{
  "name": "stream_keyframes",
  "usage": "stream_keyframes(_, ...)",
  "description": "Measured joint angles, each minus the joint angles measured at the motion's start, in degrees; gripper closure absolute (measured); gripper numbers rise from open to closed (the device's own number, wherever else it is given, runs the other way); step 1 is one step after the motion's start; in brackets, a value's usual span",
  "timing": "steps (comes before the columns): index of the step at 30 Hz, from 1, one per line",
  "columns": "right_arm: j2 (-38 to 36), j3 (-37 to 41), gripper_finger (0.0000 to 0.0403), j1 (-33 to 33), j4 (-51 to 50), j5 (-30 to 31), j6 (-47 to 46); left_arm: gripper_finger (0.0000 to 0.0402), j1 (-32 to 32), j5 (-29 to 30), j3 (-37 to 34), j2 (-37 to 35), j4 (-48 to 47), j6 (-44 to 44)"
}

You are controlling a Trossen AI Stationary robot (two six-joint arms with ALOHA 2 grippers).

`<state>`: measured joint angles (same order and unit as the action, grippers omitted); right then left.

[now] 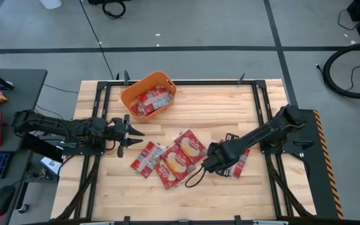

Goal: Sort popcorn bags into baskets
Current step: Put the red popcorn bag into the orange bin

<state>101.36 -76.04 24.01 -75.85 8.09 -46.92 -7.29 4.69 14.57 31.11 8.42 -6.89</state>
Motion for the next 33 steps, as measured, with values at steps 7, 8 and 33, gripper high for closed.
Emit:
stream_keyframes(7,-5.0,9.3,0.0268,0.1,2.2,-14.3,-8.7,0.0273,0.0,0.8,0.0,0.0,-0.2,0.0)
stream_keyframes(8,-5.4,11.0,0.0268,0.3,2.8,-15.9,-9.6,0.0273,0.0,0.8,0.0,0.0,-0.3,0.0)
stream_keyframes(33,-6.0,18.3,0.0269,-6.6,33.7,-0.7,5.2,0.0273,0.0,0.8,0.0,0.0,-0.2,0.0)
